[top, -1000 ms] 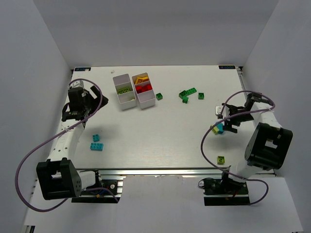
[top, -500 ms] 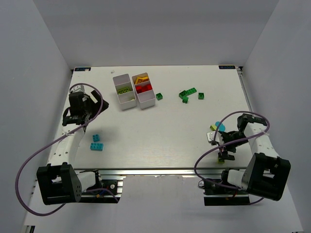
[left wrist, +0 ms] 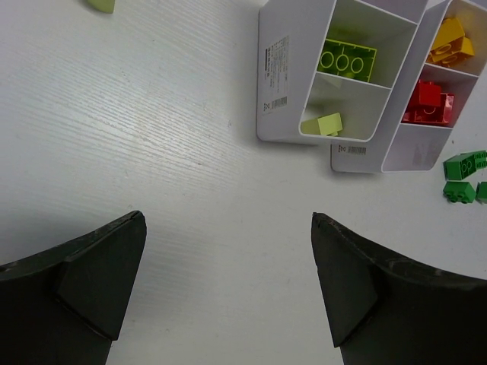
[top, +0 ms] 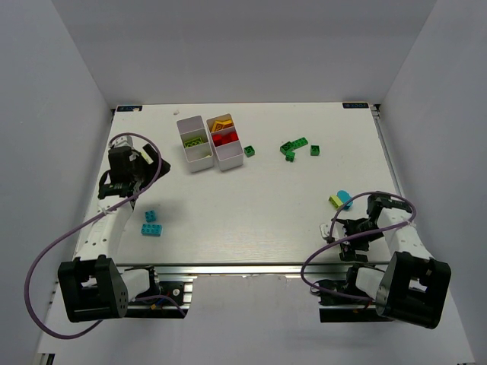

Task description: Sort the legos into containers by color

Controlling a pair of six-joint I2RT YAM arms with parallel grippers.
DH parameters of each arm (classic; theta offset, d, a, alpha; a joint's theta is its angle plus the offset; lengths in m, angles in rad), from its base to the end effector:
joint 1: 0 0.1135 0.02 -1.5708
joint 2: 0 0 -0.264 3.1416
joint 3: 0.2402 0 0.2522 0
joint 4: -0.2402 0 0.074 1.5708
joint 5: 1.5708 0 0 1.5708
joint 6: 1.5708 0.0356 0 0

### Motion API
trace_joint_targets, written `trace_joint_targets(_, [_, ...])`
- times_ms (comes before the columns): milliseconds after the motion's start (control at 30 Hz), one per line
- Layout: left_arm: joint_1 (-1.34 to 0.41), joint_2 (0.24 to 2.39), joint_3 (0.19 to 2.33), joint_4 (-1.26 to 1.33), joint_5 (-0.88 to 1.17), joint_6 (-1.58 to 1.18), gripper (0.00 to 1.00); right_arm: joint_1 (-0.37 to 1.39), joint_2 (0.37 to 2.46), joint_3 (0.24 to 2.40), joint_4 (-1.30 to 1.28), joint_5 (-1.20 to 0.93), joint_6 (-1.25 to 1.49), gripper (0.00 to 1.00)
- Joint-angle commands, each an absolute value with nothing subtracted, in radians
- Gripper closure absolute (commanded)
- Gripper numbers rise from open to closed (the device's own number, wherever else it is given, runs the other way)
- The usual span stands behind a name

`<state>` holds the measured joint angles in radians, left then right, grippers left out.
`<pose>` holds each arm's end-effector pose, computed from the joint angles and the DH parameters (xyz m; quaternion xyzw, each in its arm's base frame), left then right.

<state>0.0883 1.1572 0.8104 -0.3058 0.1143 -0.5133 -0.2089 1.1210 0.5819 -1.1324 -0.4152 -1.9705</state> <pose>0.2509 0.0181 0.2620 -0.2410 0.8623 -0.1434 0.4217 0.1356 -0.0141 0.1709 -0.7471 0.6301 0.1389 0.1597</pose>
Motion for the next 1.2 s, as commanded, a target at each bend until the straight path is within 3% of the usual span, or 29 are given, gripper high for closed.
trace_joint_targets(0, [0.095, 1.121, 0.801, -0.285, 0.129, -0.506, 0.02, -0.207, 1.121, 0.569, -1.034, -0.396, -1.967, 0.17])
trace_joint_targets(300, [0.097, 1.092, 0.798, -0.304, 0.126, -0.505, 0.02, -0.207, 1.134, 0.515, -0.966, -0.376, -1.931, 0.28])
trace_joint_targets(533, [0.097, 1.069, 0.796, -0.322, 0.115, -0.505, 0.02, -0.207, 1.141, 0.541, -1.015, -0.386, -1.968, 0.61])
trace_joint_targets(667, [0.097, 1.065, 0.795, -0.319, 0.118, -0.509, 0.02, -0.161, 1.137, 0.629, -1.057, -0.469, -1.945, 0.73])
trace_joint_targets(700, [0.098, 1.065, 0.795, -0.318, 0.118, -0.511, 0.02, -0.140, 1.138, 0.673, -1.054, -0.512, -1.924, 0.78])
trace_joint_targets(733, [0.097, 1.066, 0.795, -0.314, 0.118, -0.512, 0.02, -0.080, 1.146, 0.696, -1.048, -0.532, -1.845, 1.00])
trace_joint_targets(867, [0.098, 1.068, 0.798, -0.311, 0.123, -0.512, 0.02, 0.143, 1.163, 0.788, -0.883, -0.626, -1.611, 1.00])
trace_joint_targets(933, [0.100, 1.068, 0.798, -0.313, 0.121, -0.509, 0.02, 0.240, 1.183, 0.830, -0.680, -0.644, -1.360, 1.00])
trace_joint_targets(1167, [0.101, 1.057, 0.793, -0.313, 0.115, -0.511, 0.02, 0.584, 1.524, 1.149, -0.205, -0.578, -0.679, 1.00])
